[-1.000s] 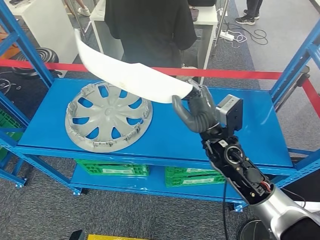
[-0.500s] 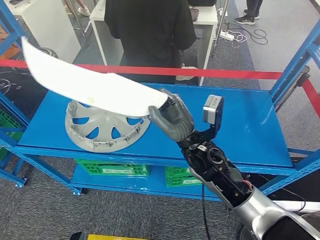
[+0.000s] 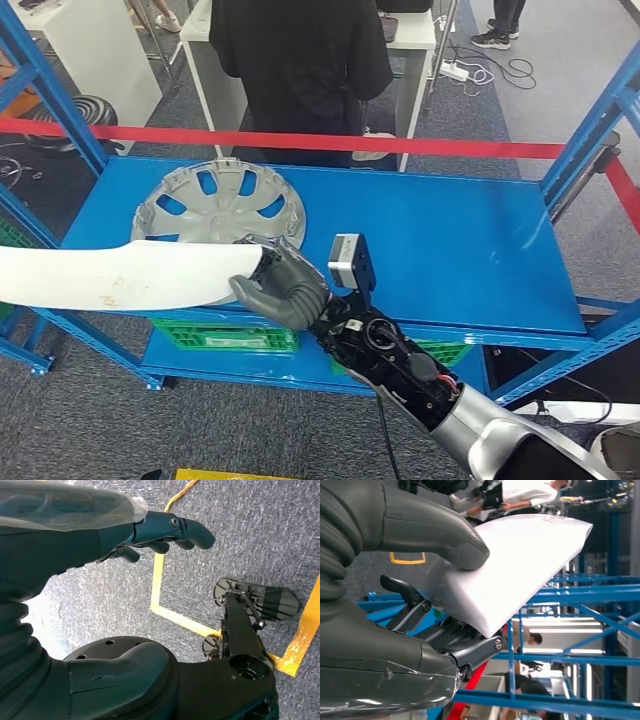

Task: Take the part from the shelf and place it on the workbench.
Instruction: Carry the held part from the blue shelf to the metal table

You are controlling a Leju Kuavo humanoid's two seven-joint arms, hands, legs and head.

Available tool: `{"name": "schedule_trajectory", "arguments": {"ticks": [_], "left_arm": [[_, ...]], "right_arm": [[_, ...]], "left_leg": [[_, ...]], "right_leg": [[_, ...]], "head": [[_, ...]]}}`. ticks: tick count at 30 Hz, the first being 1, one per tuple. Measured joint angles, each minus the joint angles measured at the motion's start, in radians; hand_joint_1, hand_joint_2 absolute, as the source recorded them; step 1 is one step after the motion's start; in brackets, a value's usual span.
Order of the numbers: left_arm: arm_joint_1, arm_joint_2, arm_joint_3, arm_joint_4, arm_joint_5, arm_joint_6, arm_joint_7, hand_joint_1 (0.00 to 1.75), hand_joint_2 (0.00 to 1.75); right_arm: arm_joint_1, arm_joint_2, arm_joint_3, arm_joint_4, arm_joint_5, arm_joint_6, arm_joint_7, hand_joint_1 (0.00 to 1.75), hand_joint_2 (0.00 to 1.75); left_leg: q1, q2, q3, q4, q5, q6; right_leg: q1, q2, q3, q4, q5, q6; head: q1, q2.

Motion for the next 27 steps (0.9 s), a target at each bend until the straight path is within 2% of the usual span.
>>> {"name": "schedule_trajectory", "arguments": {"ticks": [4, 7, 10, 11, 12, 13, 15, 16, 17, 18, 19, 21, 22, 23, 25, 27], "left_arm": [[0.000, 0.000, 0.000, 0.000, -0.006, 0.001, -0.008, 0.00, 1.75], [-0.001, 0.001, 0.000, 0.000, -0.011, 0.002, -0.009, 0.00, 1.75], [-0.002, 0.002, 0.000, 0.000, -0.015, 0.002, -0.009, 0.00, 1.75], [-0.002, 0.002, -0.001, 0.000, -0.016, 0.002, -0.009, 0.00, 1.75], [-0.003, 0.002, -0.001, 0.000, -0.018, 0.002, -0.008, 0.00, 1.75], [-0.003, 0.002, -0.001, 0.000, -0.020, 0.002, -0.008, 0.00, 1.75], [-0.006, 0.002, -0.003, 0.000, -0.022, 0.002, -0.005, 0.00, 1.75], [-0.006, 0.002, -0.004, 0.000, -0.022, 0.002, -0.003, 0.00, 1.75], [-0.007, 0.002, -0.006, 0.000, -0.023, 0.002, -0.002, 0.00, 1.75], [-0.007, 0.003, -0.008, 0.000, -0.023, 0.002, -0.001, 0.00, 1.75], [-0.007, 0.002, -0.009, 0.000, -0.023, 0.002, 0.000, 0.00, 1.75], [-0.009, 0.001, -0.011, 0.000, -0.023, 0.002, 0.001, 0.00, 1.75], [-0.010, 0.001, -0.013, 0.000, -0.023, 0.002, 0.001, 0.00, 1.75], [-0.010, 0.001, -0.014, 0.000, -0.023, 0.002, 0.001, 0.00, 1.75], [-0.009, 0.002, -0.016, 0.000, -0.023, 0.002, 0.001, 0.00, 1.75], [-0.009, 0.003, -0.017, 0.000, -0.023, 0.002, 0.002, 0.00, 1.75]], "right_arm": [[0.001, 0.013, 0.012, 0.020, 0.017, 0.004, -0.005, 1.75, 1.75], [0.002, 0.016, 0.019, 0.029, 0.019, 0.006, -0.006, 1.75, 1.75], [0.003, 0.020, 0.024, 0.034, 0.022, 0.006, -0.006, 1.75, 1.75], [0.002, 0.022, 0.025, 0.035, 0.023, 0.005, -0.007, 1.75, 1.75], [0.002, 0.023, 0.025, 0.036, 0.024, 0.003, -0.008, 1.75, 1.75], [0.003, 0.023, 0.026, 0.037, 0.026, 0.000, -0.009, 1.75, 1.75], [0.008, 0.023, 0.026, 0.040, 0.028, -0.008, -0.010, 1.75, 1.75], [0.012, 0.023, 0.026, 0.042, 0.030, -0.011, -0.010, 1.75, 1.75], [0.016, 0.022, 0.026, 0.045, 0.031, -0.014, -0.010, 1.75, 1.75], [0.018, 0.022, 0.026, 0.046, 0.032, -0.015, -0.010, 1.75, 1.75], [0.019, 0.022, 0.026, 0.047, 0.032, -0.016, -0.010, 1.75, 1.75], [0.020, 0.022, 0.026, 0.048, 0.033, -0.017, -0.011, 1.75, 1.75], [0.020, 0.022, 0.026, 0.048, 0.034, -0.017, -0.011, 1.75, 1.75], [0.020, 0.022, 0.026, 0.048, 0.034, -0.018, -0.011, 1.75, 1.75], [0.020, 0.023, 0.026, 0.049, 0.034, -0.019, -0.011, 1.75, 1.75], [0.019, 0.024, 0.026, 0.049, 0.034, -0.019, -0.011, 1.75, 1.75]], "left_leg": [[-0.002, 0.000, -0.001, 0.004, -0.002, 0.004], [-0.007, 0.000, -0.003, 0.008, -0.006, 0.010], [-0.006, 0.000, -0.001, 0.000, -0.004, 0.021], [-0.004, -0.001, 0.004, -0.008, -0.001, 0.027], [-0.001, -0.002, 0.009, -0.016, 0.002, 0.031], [0.001, -0.004, 0.013, -0.022, 0.005, 0.035], [-0.001, -0.010, 0.014, -0.024, 0.005, 0.038], [-0.002, -0.016, 0.015, -0.024, 0.005, 0.037], [-0.002, -0.023, 0.015, -0.024, 0.004, 0.037], [-0.002, -0.031, 0.016, -0.023, 0.003, 0.035], [-0.002, -0.040, 0.018, -0.021, 0.002, 0.032], [-0.002, -0.057, 0.018, -0.016, -0.001, 0.022], [-0.001, -0.065, 0.016, -0.015, -0.001, 0.014], [0.000, -0.070, 0.015, -0.017, 0.001, 0.006], [0.004, -0.078, 0.014, -0.023, 0.004, -0.009], [0.003, -0.051, -0.003, 0.014, -0.017, -0.017]], "right_leg": [[-0.002, 0.000, 0.000, 0.000, 0.000, 0.002], [-0.007, 0.000, 0.001, -0.002, 0.000, 0.009], [-0.010, -0.003, 0.005, -0.008, -0.001, 0.019], [-0.010, -0.004, 0.002, 0.002, -0.010, 0.021], [-0.009, -0.005, -0.011, 0.033, -0.030, 0.021], [-0.008, -0.005, -0.037, 0.090, -0.060, 0.020], [-0.006, -0.005, -0.109, 0.235, -0.123, 0.018], [-0.005, -0.005, -0.135, 0.284, -0.134, 0.017], [-0.005, -0.005, -0.144, 0.292, -0.125, 0.016], [-0.006, -0.003, -0.131, 0.258, -0.097, 0.014], [-0.006, 0.002, -0.100, 0.189, -0.056, 0.011], [-0.005, 0.029, -0.039, 0.054, -0.001, 0.004], [-0.003, 0.037, -0.022, 0.018, 0.010, 0.000], [0.001, 0.041, -0.018, 0.008, 0.009, -0.004], [0.005, 0.025, -0.017, 0.004, 0.014, -0.018], [0.002, 0.007, -0.010, -0.006, 0.020, -0.033]], "head": [[0.000, 0.000], [0.000, 0.000], [0.001, 0.000], [0.001, 0.000], [0.003, 0.000], [0.004, 0.000], [0.006, 0.000], [0.007, 0.000], [0.007, 0.000], [0.007, 0.000], [0.007, 0.000], [0.007, 0.000], [0.007, 0.000], [0.007, 0.000], [0.007, 0.000], [0.005, 0.000]]}}
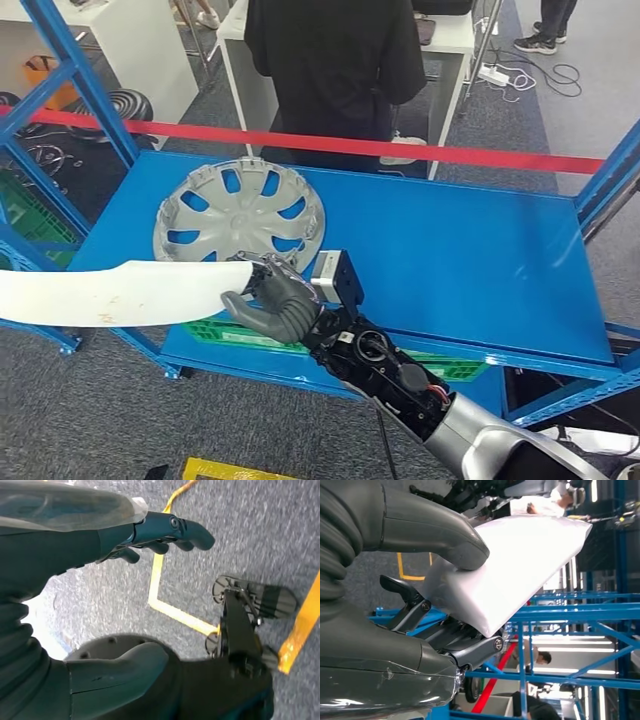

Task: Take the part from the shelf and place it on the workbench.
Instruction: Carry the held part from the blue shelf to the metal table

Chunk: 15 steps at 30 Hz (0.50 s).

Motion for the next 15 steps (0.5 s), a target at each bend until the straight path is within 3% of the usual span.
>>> {"name": "schedule_trajectory", "arguments": {"ticks": [2, 3, 4, 5, 6, 7, 9, 11, 13, 15], "left_arm": [[-0.004, 0.000, -0.001, 0.000, 0.000, 0.000, 0.000, 0.00, 1.75], [-0.005, 0.000, -0.001, 0.000, -0.001, 0.000, 0.000, 0.00, 1.75], [-0.006, 0.001, -0.001, 0.000, -0.001, 0.000, 0.000, 0.00, 1.75], [-0.005, 0.001, -0.001, 0.000, -0.002, 0.000, 0.000, 0.00, 1.75], [-0.005, 0.001, -0.002, 0.000, -0.003, 0.000, 0.000, 0.00, 1.75], [-0.005, 0.003, -0.004, 0.000, -0.004, 0.000, 0.000, 0.00, 1.75], [-0.008, 0.005, -0.007, 0.000, -0.005, 0.000, 0.000, 0.00, 1.75], [-0.015, 0.006, -0.008, 0.000, -0.004, 0.000, 0.000, 0.00, 1.75], [-0.018, 0.007, -0.009, 0.000, -0.004, 0.000, 0.000, 0.00, 1.75], [-0.017, 0.007, -0.010, 0.000, -0.003, 0.000, 0.001, 0.00, 1.75]], "right_arm": [[0.000, 0.000, 0.000, 0.001, 0.000, -0.001, -0.001, 1.75, 1.75], [0.001, 0.000, 0.000, 0.001, 0.000, -0.001, -0.002, 1.75, 1.75], [0.003, 0.000, 0.000, 0.001, 0.001, -0.002, -0.002, 1.75, 1.75], [0.005, 0.000, 0.000, 0.002, 0.002, -0.003, -0.002, 1.75, 1.75], [0.006, 0.000, 0.000, 0.002, 0.002, -0.005, -0.002, 1.75, 1.75], [0.006, 0.000, 0.000, 0.002, 0.004, -0.005, -0.002, 1.75, 1.75], [0.006, 0.000, -0.001, 0.002, 0.005, -0.006, -0.003, 1.75, 1.75], [0.005, 0.000, -0.002, 0.002, 0.008, -0.005, -0.005, 1.75, 1.75], [0.005, 0.000, -0.004, 0.003, 0.012, -0.004, -0.008, 1.75, 1.75], [0.005, 0.000, -0.005, 0.003, 0.016, -0.004, -0.010, 1.75, 1.75]], "left_leg": [[-0.003, 0.042, -0.061, 0.123, -0.060, -0.004], [-0.003, 0.052, -0.101, 0.199, -0.091, -0.006], [-0.003, 0.057, -0.130, 0.255, -0.108, -0.007], [-0.003, 0.060, -0.143, 0.277, -0.106, -0.007], [-0.003, 0.063, -0.135, 0.257, -0.085, -0.007], [-0.003, 0.071, -0.107, 0.201, -0.051, -0.005], [-0.008, 0.119, -0.037, 0.059, 0.009, 0.000], [-0.015, 0.151, -0.007, -0.009, 0.024, 0.014], [-0.016, 0.131, -0.010, -0.011, 0.020, 0.030], [-0.015, 0.107, -0.009, -0.013, 0.020, 0.040]], "right_leg": [[0.002, -0.021, 0.003, -0.006, 0.002, -0.010], [0.005, -0.032, 0.002, -0.006, 0.001, -0.012], [0.008, -0.042, 0.002, -0.005, -0.001, -0.014], [0.010, -0.053, 0.003, -0.005, -0.002, -0.015], [0.011, -0.062, 0.005, -0.005, -0.004, -0.015], [0.011, -0.072, 0.007, -0.004, -0.007, -0.013], [0.016, -0.088, 0.011, 0.000, -0.015, -0.005], [0.025, -0.105, 0.014, 0.004, -0.024, 0.005], [0.028, -0.125, 0.018, 0.005, -0.031, 0.015], [0.023, -0.102, 0.012, 0.034, -0.058, 0.025]], "head": [[-0.003, 0.000], [-0.003, 0.000], [-0.003, 0.000], [-0.003, 0.000], [-0.003, 0.000], [-0.003, 0.000], [-0.004, 0.000], [-0.001, 0.000], [0.006, 0.000], [0.009, 0.000]]}}
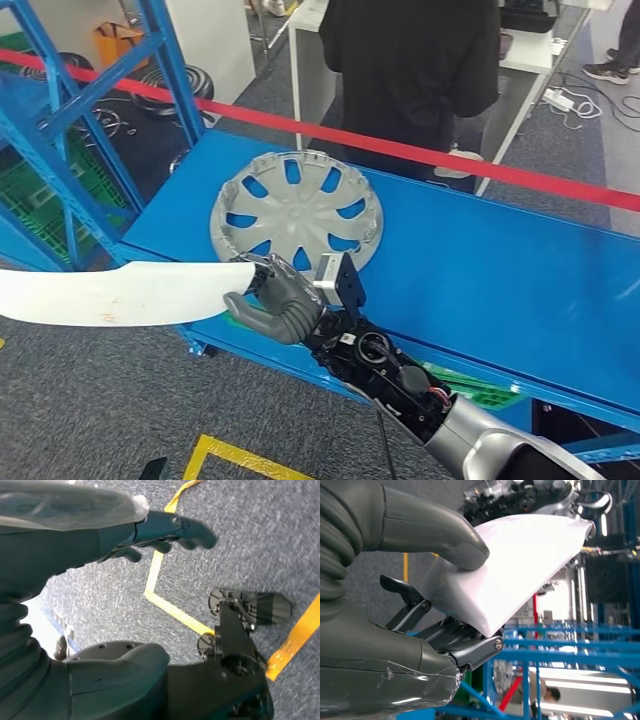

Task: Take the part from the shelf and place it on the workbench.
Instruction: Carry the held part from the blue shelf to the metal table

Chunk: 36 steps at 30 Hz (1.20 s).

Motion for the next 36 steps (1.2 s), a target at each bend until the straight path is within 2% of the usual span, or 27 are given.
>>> {"name": "schedule_trajectory", "arguments": {"ticks": [1, 2, 3, 4, 5, 6, 7, 9, 11, 12, 14, 15, 16, 18, 19, 20, 21, 22, 24, 26, 27, 29, 31, 33, 34, 35, 36], "left_arm": [[0.000, 0.000, 0.000, 0.000, 0.000, 0.000, 0.001, 0.00, 1.75], [-0.002, 0.000, 0.000, 0.000, -0.001, 0.000, 0.001, 0.00, 1.75], [-0.004, 0.001, -0.001, 0.000, -0.001, 0.000, 0.002, 0.00, 1.75], [-0.006, 0.001, -0.001, 0.000, -0.002, 0.000, 0.002, 0.00, 1.75], [-0.007, 0.002, -0.002, 0.000, -0.002, 0.000, 0.003, 0.00, 1.75], [-0.007, 0.002, -0.004, 0.000, -0.003, 0.000, 0.004, 0.00, 1.75], [-0.007, 0.003, -0.005, 0.000, -0.003, 0.000, 0.004, 0.00, 1.75], [-0.007, 0.003, -0.009, 0.000, -0.003, 0.000, 0.005, 0.00, 1.75], [-0.009, 0.004, -0.013, 0.000, -0.003, 0.000, 0.006, 0.00, 1.75], [-0.009, 0.006, -0.014, 0.000, -0.003, 0.000, 0.007, 0.00, 1.75], [-0.006, 0.011, -0.015, 0.000, -0.003, 0.000, 0.010, 0.00, 1.75], [-0.004, 0.014, -0.015, 0.000, -0.004, 0.000, 0.011, 0.00, 1.75], [-0.004, 0.016, -0.016, 0.000, -0.004, 0.000, 0.012, 0.00, 1.75], [-0.006, 0.018, -0.016, 0.000, -0.006, 0.001, 0.016, 0.00, 1.75], [-0.007, 0.018, -0.016, 0.000, -0.006, 0.003, 0.017, 0.00, 1.75], [-0.007, 0.020, -0.016, 0.000, -0.006, 0.005, 0.019, 0.00, 1.75], [-0.006, 0.022, -0.016, 0.000, -0.005, 0.008, 0.019, 0.00, 1.75], [-0.004, 0.026, -0.016, 0.000, -0.003, 0.011, 0.020, 0.00, 1.75], [-0.003, 0.035, -0.016, 0.000, 0.003, 0.017, 0.019, 0.00, 1.75], [-0.003, 0.045, -0.016, 0.000, 0.007, 0.022, 0.016, 0.00, 1.75], [-0.001, 0.050, -0.016, 0.000, 0.009, 0.025, 0.014, 0.00, 1.75], [0.005, 0.061, -0.016, 0.000, 0.012, 0.029, 0.010, 0.00, 1.75], [0.011, 0.072, -0.016, 0.000, 0.014, 0.031, 0.008, 0.00, 1.75], [0.012, 0.080, -0.016, 0.000, 0.017, 0.033, 0.006, 0.00, 1.75], [0.012, 0.084, -0.016, 0.000, 0.019, 0.033, 0.006, 0.00, 1.75], [0.013, 0.087, -0.016, 0.000, 0.021, 0.034, 0.006, 0.00, 1.75], [0.013, 0.090, -0.016, 0.000, 0.024, 0.035, 0.007, 0.00, 1.75]], "right_arm": [[0.000, 0.000, -0.001, 0.000, 0.002, 0.000, -0.001, 1.75, 1.75], [0.001, 0.000, -0.001, 0.000, 0.004, 0.000, -0.002, 1.75, 1.75], [0.002, -0.001, -0.002, 0.001, 0.005, -0.001, -0.003, 1.75, 1.75], [0.004, -0.002, -0.002, 0.003, 0.007, -0.001, -0.003, 1.75, 1.75], [0.007, -0.003, -0.002, 0.004, 0.008, -0.001, -0.004, 1.75, 1.75], [0.008, -0.003, -0.002, 0.005, 0.010, -0.001, -0.004, 1.75, 1.75], [0.009, -0.003, -0.002, 0.005, 0.011, 0.000, -0.004, 1.75, 1.75], [0.009, -0.003, -0.003, 0.005, 0.013, 0.000, -0.004, 1.75, 1.75], [0.008, -0.003, -0.006, 0.006, 0.014, 0.000, -0.005, 1.75, 1.75], [0.008, -0.003, -0.007, 0.005, 0.014, 0.001, -0.006, 1.75, 1.75], [0.008, -0.002, -0.009, 0.005, 0.015, 0.002, -0.007, 1.75, 1.75], [0.007, -0.002, -0.010, 0.005, 0.016, 0.003, -0.007, 1.75, 1.75], [0.007, -0.001, -0.010, 0.004, 0.016, 0.005, -0.008, 1.75, 1.75], [0.008, 0.000, -0.012, 0.004, 0.018, 0.008, -0.009, 1.75, 1.75], [0.009, 0.000, -0.013, 0.005, 0.019, 0.009, -0.009, 1.75, 1.75], [0.011, 0.000, -0.013, 0.005, 0.021, 0.010, -0.010, 1.75, 1.75], [0.012, 0.000, -0.014, 0.006, 0.023, 0.011, -0.010, 1.75, 1.75], [0.013, 0.000, -0.014, 0.006, 0.024, 0.012, -0.010, 1.75, 1.75], [0.013, 0.000, -0.015, 0.006, 0.026, 0.014, -0.010, 1.75, 1.75], [0.012, 0.000, -0.016, 0.006, 0.026, 0.016, -0.010, 1.75, 1.75], [0.011, 0.000, -0.016, 0.006, 0.026, 0.016, -0.010, 1.75, 1.75], [0.011, 0.000, -0.016, 0.005, 0.026, 0.013, -0.010, 1.75, 1.75], [0.011, 0.000, -0.017, 0.005, 0.026, 0.011, -0.010, 1.75, 1.75], [0.012, 0.000, -0.017, 0.005, 0.025, 0.010, -0.010, 1.75, 1.75], [0.014, 0.000, -0.017, 0.006, 0.024, 0.011, -0.010, 1.75, 1.75], [0.016, 0.000, -0.017, 0.006, 0.024, 0.012, -0.010, 1.75, 1.75], [0.017, 0.000, -0.017, 0.006, 0.023, 0.014, -0.010, 1.75, 1.75]], "left_leg": [[0.001, -0.011, 0.001, -0.001, 0.001, 0.005], [0.001, -0.022, 0.001, -0.001, 0.001, 0.009], [-0.001, -0.034, 0.001, -0.001, 0.001, 0.013], [-0.003, -0.048, 0.001, -0.001, 0.001, 0.015], [-0.005, -0.063, 0.002, -0.001, 0.000, 0.016], [-0.006, -0.078, 0.003, -0.001, 0.000, 0.016], [-0.008, -0.093, 0.005, -0.001, 0.000, 0.016], [-0.008, -0.119, 0.007, 0.001, -0.001, 0.015], [-0.006, -0.141, 0.002, 0.003, 0.001, 0.009], [-0.005, -0.151, -0.001, 0.002, 0.002, 0.002], [0.000, -0.161, -0.004, 0.000, 0.004, -0.011], [-0.001, -0.146, -0.009, 0.012, -0.004, -0.016], [-0.002, -0.122, -0.024, 0.044, -0.023, -0.020], [-0.004, -0.068, -0.084, 0.168, -0.085, -0.029], [-0.003, -0.057, -0.117, 0.235, -0.111, -0.034], [-0.001, -0.051, -0.139, 0.277, -0.122, -0.037], [0.001, -0.047, -0.142, 0.282, -0.115, -0.040], [0.004, -0.040, -0.122, 0.242, -0.089, -0.042], [0.004, -0.009, -0.045, 0.098, -0.028, -0.044], [-0.001, 0.012, 0.000, 0.008, -0.001, -0.033], [-0.004, 0.010, 0.002, 0.000, -0.003, -0.025], [-0.004, -0.010, 0.000, 0.000, -0.002, -0.009], [-0.002, -0.028, 0.002, -0.003, -0.002, 0.003], [-0.004, -0.045, 0.003, -0.003, -0.001, 0.012], [-0.005, -0.055, 0.003, -0.003, -0.001, 0.015], [-0.008, -0.067, 0.003, -0.003, -0.002, 0.016], [-0.009, -0.080, 0.003, -0.003, -0.002, 0.017]], "right_leg": [[-0.003, 0.026, -0.018, 0.044, -0.027, 0.003], [-0.004, 0.055, -0.049, 0.111, -0.061, 0.004], [-0.003, 0.072, -0.087, 0.189, -0.094, 0.004], [-0.002, 0.079, -0.124, 0.257, -0.116, 0.003], [-0.002, 0.082, -0.148, 0.296, -0.120, 0.001], [-0.002, 0.084, -0.152, 0.291, -0.102, -0.002], [-0.002, 0.088, -0.136, 0.244, -0.066, -0.007], [-0.002, 0.125, -0.078, 0.097, 0.014, -0.020], [0.000, 0.161, -0.042, 0.006, 0.049, -0.027], [0.001, 0.164, -0.037, -0.007, 0.050, -0.030], [0.002, 0.144, -0.030, -0.017, 0.055, -0.037], [0.000, 0.133, -0.025, -0.025, 0.058, -0.042], [-0.002, 0.122, -0.019, -0.032, 0.061, -0.047], [-0.002, 0.096, -0.014, -0.038, 0.062, -0.052], [-0.001, 0.083, -0.014, -0.038, 0.061, -0.054], [-0.001, 0.070, -0.014, -0.038, 0.060, -0.054], [-0.001, 0.059, -0.013, -0.038, 0.058, -0.053], [-0.002, 0.048, -0.011, -0.037, 0.055, -0.051], [0.000, 0.029, -0.007, -0.033, 0.047, -0.042], [0.005, 0.014, -0.004, -0.028, 0.038, -0.031], [0.008, 0.007, -0.003, -0.028, 0.036, -0.026], [0.006, -0.001, 0.001, -0.026, 0.029, -0.017], [0.001, 0.026, -0.014, 0.016, -0.004, -0.007], [-0.001, 0.067, -0.070, 0.143, -0.069, -0.004], [-0.002, 0.076, -0.107, 0.218, -0.100, -0.004], [-0.001, 0.080, -0.136, 0.272, -0.114, -0.005], [-0.001, 0.083, -0.148, 0.290, -0.109, -0.008]], "head": [[0.001, 0.000], [0.001, 0.000], [0.002, 0.000], [0.002, 0.000], [0.002, 0.000], [0.002, 0.000], [0.002, 0.000], [0.002, 0.000], [0.002, 0.000], [0.002, 0.000], [0.002, 0.000], [0.002, 0.000], [0.001, 0.000], [-0.001, 0.000], [-0.001, 0.000], [-0.001, 0.000], [-0.001, 0.000], [-0.001, 0.000], [-0.001, 0.000], [0.001, 0.000], [0.003, 0.000], [0.005, 0.000], [0.005, 0.000], [0.006, 0.000], [0.006, 0.000], [0.006, 0.000], [0.006, 0.000]]}}
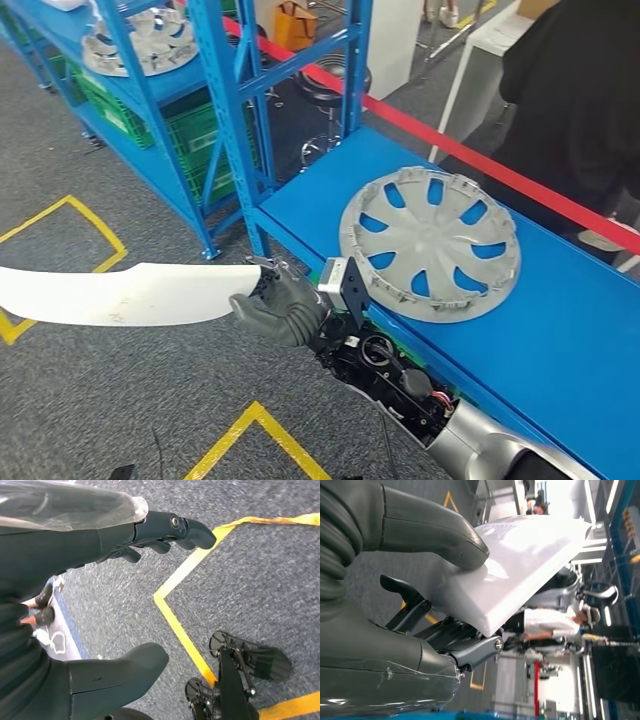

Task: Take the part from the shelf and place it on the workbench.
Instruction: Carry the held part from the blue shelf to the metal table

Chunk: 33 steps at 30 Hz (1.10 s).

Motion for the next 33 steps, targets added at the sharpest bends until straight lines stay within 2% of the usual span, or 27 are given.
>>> {"name": "schedule_trajectory", "arguments": {"ticks": [1, 2, 4, 5, 6, 8, 9, 11, 12, 13, 14, 15, 16, 17, 18, 20, 21, 23, 24, 25, 26, 28, 29, 30, 31, 32, 33], "left_arm": [[0.001, 0.002, 0.000, 0.000, 0.002, 0.002, 0.001, 0.00, 1.75], [0.002, 0.004, 0.000, 0.000, 0.003, 0.003, 0.002, 0.00, 1.75], [0.003, 0.006, 0.000, 0.000, 0.003, 0.005, 0.005, 0.00, 1.75], [0.002, 0.007, 0.000, 0.000, 0.004, 0.005, 0.005, 0.00, 1.75], [0.003, 0.008, 0.000, 0.000, 0.004, 0.005, 0.005, 0.00, 1.75], [0.007, 0.012, 0.000, 0.000, 0.006, 0.006, 0.006, 0.00, 1.75], [0.010, 0.014, 0.000, 0.000, 0.006, 0.006, 0.007, 0.00, 1.75], [0.011, 0.016, 0.000, 0.000, 0.006, 0.006, 0.008, 0.00, 1.75], [0.010, 0.016, 0.000, 0.000, 0.006, 0.006, 0.008, 0.00, 1.75], [0.008, 0.017, 0.000, 0.000, 0.006, 0.006, 0.008, 0.00, 1.75], [0.007, 0.018, 0.000, 0.000, 0.006, 0.006, 0.008, 0.00, 1.75], [0.008, 0.018, 0.000, 0.000, 0.006, 0.006, 0.009, 0.00, 1.75], [0.009, 0.018, 0.000, 0.000, 0.006, 0.006, 0.009, 0.00, 1.75], [0.011, 0.019, 0.000, 0.000, 0.006, 0.006, 0.009, 0.00, 1.75], [0.011, 0.020, 0.000, 0.000, 0.006, 0.006, 0.009, 0.00, 1.75], [0.009, 0.020, 0.000, 0.000, 0.006, 0.006, 0.009, 0.00, 1.75], [0.008, 0.020, 0.000, -0.001, 0.006, 0.006, 0.009, 0.00, 1.75], [0.010, 0.021, 0.000, -0.001, 0.006, 0.006, 0.009, 0.00, 1.75], [0.011, 0.022, 0.000, -0.001, 0.006, 0.006, 0.009, 0.00, 1.75], [0.011, 0.023, 0.000, -0.001, 0.006, 0.006, 0.009, 0.00, 1.75], [0.011, 0.023, 0.000, -0.001, 0.006, 0.006, 0.009, 0.00, 1.75], [0.009, 0.025, 0.000, -0.001, 0.007, 0.008, 0.009, 0.00, 1.75], [0.008, 0.026, 0.000, -0.001, 0.009, 0.009, 0.009, 0.00, 1.75], [0.008, 0.026, 0.000, -0.001, 0.010, 0.010, 0.009, 0.00, 1.75], [0.009, 0.027, 0.000, -0.001, 0.012, 0.012, 0.009, 0.00, 1.75], [0.009, 0.027, 0.000, -0.001, 0.013, 0.014, 0.009, 0.00, 1.75], [0.009, 0.027, 0.000, -0.001, 0.014, 0.015, 0.009, 0.00, 1.75]], "right_arm": [[0.001, 0.000, 0.000, 0.000, 0.000, 0.002, 0.000, 1.75, 1.75], [0.001, 0.000, 0.000, 0.000, -0.001, 0.003, 0.000, 1.75, 1.75], [-0.001, 0.000, 0.000, 0.000, -0.001, 0.004, -0.001, 1.75, 1.75], [-0.001, 0.000, 0.000, 0.000, -0.001, 0.004, -0.001, 1.75, 1.75], [-0.002, 0.000, 0.000, 0.000, -0.001, 0.004, -0.002, 1.75, 1.75], [-0.002, 0.001, 0.000, 0.000, -0.001, 0.004, -0.002, 1.75, 1.75], [-0.002, 0.003, 0.000, 0.000, -0.001, 0.004, -0.002, 1.75, 1.75], [-0.004, 0.007, 0.000, -0.001, -0.001, 0.005, -0.003, 1.75, 1.75], [-0.004, 0.008, 0.000, 0.000, -0.001, 0.005, -0.003, 1.75, 1.75], [-0.004, 0.008, 0.000, 0.000, -0.001, 0.005, -0.003, 1.75, 1.75], [-0.003, 0.008, 0.001, 0.001, -0.001, 0.005, -0.003, 1.75, 1.75], [-0.002, 0.008, 0.001, 0.002, -0.001, 0.005, -0.003, 1.75, 1.75], [-0.001, 0.008, 0.001, 0.002, -0.001, 0.005, -0.003, 1.75, 1.75], [0.000, 0.008, 0.001, 0.002, -0.001, 0.005, -0.003, 1.75, 1.75], [-0.001, 0.008, 0.001, 0.002, -0.001, 0.005, -0.003, 1.75, 1.75], [-0.002, 0.008, 0.001, 0.002, -0.001, 0.005, -0.003, 1.75, 1.75], [-0.002, 0.008, 0.001, 0.002, -0.001, 0.005, -0.003, 1.75, 1.75], [-0.004, 0.008, 0.001, 0.002, -0.001, 0.005, -0.003, 1.75, 1.75], [-0.004, 0.008, 0.000, 0.002, -0.001, 0.005, -0.003, 1.75, 1.75], [-0.005, 0.008, 0.000, 0.002, -0.001, 0.005, -0.003, 1.75, 1.75], [-0.006, 0.008, 0.000, 0.002, -0.001, 0.006, -0.004, 1.75, 1.75], [-0.005, 0.008, 0.000, 0.004, -0.001, 0.007, -0.005, 1.75, 1.75], [-0.003, 0.008, 0.000, 0.005, -0.001, 0.009, -0.005, 1.75, 1.75], [-0.002, 0.008, 0.000, 0.007, -0.001, 0.012, -0.006, 1.75, 1.75], [-0.001, 0.008, 0.000, 0.009, 0.000, 0.015, -0.007, 1.75, 1.75], [-0.001, 0.008, 0.000, 0.010, 0.001, 0.019, -0.008, 1.75, 1.75], [-0.001, 0.008, 0.000, 0.010, 0.003, 0.022, -0.009, 1.75, 1.75]], "left_leg": [[-0.001, -0.013, 0.001, 0.000, 0.000, 0.000], [-0.002, -0.027, 0.003, 0.000, 0.000, 0.000], [-0.001, -0.050, 0.004, 0.001, 0.001, -0.002], [0.002, -0.061, 0.002, 0.001, 0.002, -0.006], [0.005, -0.071, -0.001, 0.000, 0.004, -0.011], [0.010, -0.089, -0.004, -0.006, 0.009, -0.025], [0.009, -0.079, -0.007, -0.003, 0.007, -0.029], [0.005, -0.025, -0.037, 0.059, -0.029, -0.036], [0.005, 0.006, -0.068, 0.122, -0.062, -0.039], [0.006, 0.023, -0.105, 0.193, -0.095, -0.044], [0.008, 0.029, -0.134, 0.251, -0.114, -0.049], [0.011, 0.033, -0.148, 0.277, -0.117, -0.053], [0.014, 0.037, -0.139, 0.261, -0.100, -0.057], [0.016, 0.045, -0.109, 0.205, -0.068, -0.059], [0.018, 0.062, -0.068, 0.125, -0.036, -0.062], [0.015, 0.089, -0.010, 0.015, 0.001, -0.057], [0.013, 0.093, -0.001, -0.004, 0.003, -0.050], [0.011, 0.074, -0.004, 0.000, 0.000, -0.034], [0.012, 0.065, -0.003, -0.001, 0.000, -0.028], [0.012, 0.057, -0.002, -0.002, 0.000, -0.022], [0.013, 0.049, 0.000, -0.003, 0.000, -0.017], [0.011, 0.031, 0.001, -0.004, 0.001, -0.010], [0.010, 0.021, 0.001, -0.004, 0.000, -0.009], [0.008, 0.009, 0.001, -0.004, 0.000, -0.008], [0.006, -0.004, 0.002, -0.004, 0.000, -0.007], [0.005, -0.018, 0.003, -0.003, 0.000, -0.007], [0.005, -0.031, 0.005, -0.003, 0.000, -0.007]], "right_leg": [[0.001, 0.003, 0.008, -0.026, 0.026, -0.005], [0.002, 0.012, 0.034, -0.088, 0.065, -0.011], [0.004, 0.058, 0.097, -0.234, 0.135, -0.027], [0.006, 0.077, 0.117, -0.281, 0.151, -0.031], [0.007, 0.089, 0.126, -0.303, 0.156, -0.034], [0.007, 0.073, 0.133, -0.316, 0.159, -0.037], [0.005, 0.062, 0.139, -0.326, 0.163, -0.039], [-0.001, 0.037, 0.150, -0.346, 0.173, -0.044], [0.001, 0.023, 0.153, -0.349, 0.174, -0.046], [0.002, 0.009, 0.152, -0.350, 0.173, -0.047], [0.003, -0.005, 0.152, -0.350, 0.172, -0.047], [0.003, -0.019, 0.152, -0.349, 0.170, -0.046], [0.003, -0.031, 0.153, -0.348, 0.168, -0.045], [0.002, -0.042, 0.154, -0.346, 0.164, -0.041], [0.002, -0.053, 0.156, -0.342, 0.159, -0.037], [0.007, -0.069, 0.156, -0.333, 0.148, -0.025], [0.011, -0.075, 0.157, -0.329, 0.143, -0.020], [0.013, -0.087, 0.161, -0.328, 0.137, -0.012], [0.011, -0.085, 0.162, -0.323, 0.130, -0.007], [0.008, -0.071, 0.156, -0.303, 0.114, -0.003], [0.006, -0.052, 0.139, -0.260, 0.087, 0.000], [0.004, -0.013, 0.071, -0.116, 0.019, 0.002], [0.004, -0.005, 0.036, -0.047, -0.005, 0.001], [0.005, -0.001, 0.012, -0.008, -0.011, -0.002], [0.005, 0.001, 0.008, -0.010, 0.005, -0.006], [0.006, 0.006, 0.024, -0.055, 0.039, -0.011], [0.007, 0.022, 0.055, -0.128, 0.084, -0.017]], "head": [[0.000, 0.000], [0.000, 0.000], [0.000, 0.000], [0.000, 0.000], [0.001, 0.000], [0.004, 0.000], [0.004, 0.000], [0.003, 0.000], [0.002, 0.000], [0.000, 0.000], [0.000, 0.000], [0.000, 0.000], [0.000, 0.000], [0.000, 0.000], [0.000, 0.000], [0.001, 0.000], [0.002, 0.000], [0.005, 0.000], [0.006, 0.000], [0.006, 0.000], [0.006, 0.000], [0.007, 0.000], [0.007, 0.000], [0.007, 0.000], [0.007, 0.000], [0.007, 0.000], [0.007, 0.000]]}}
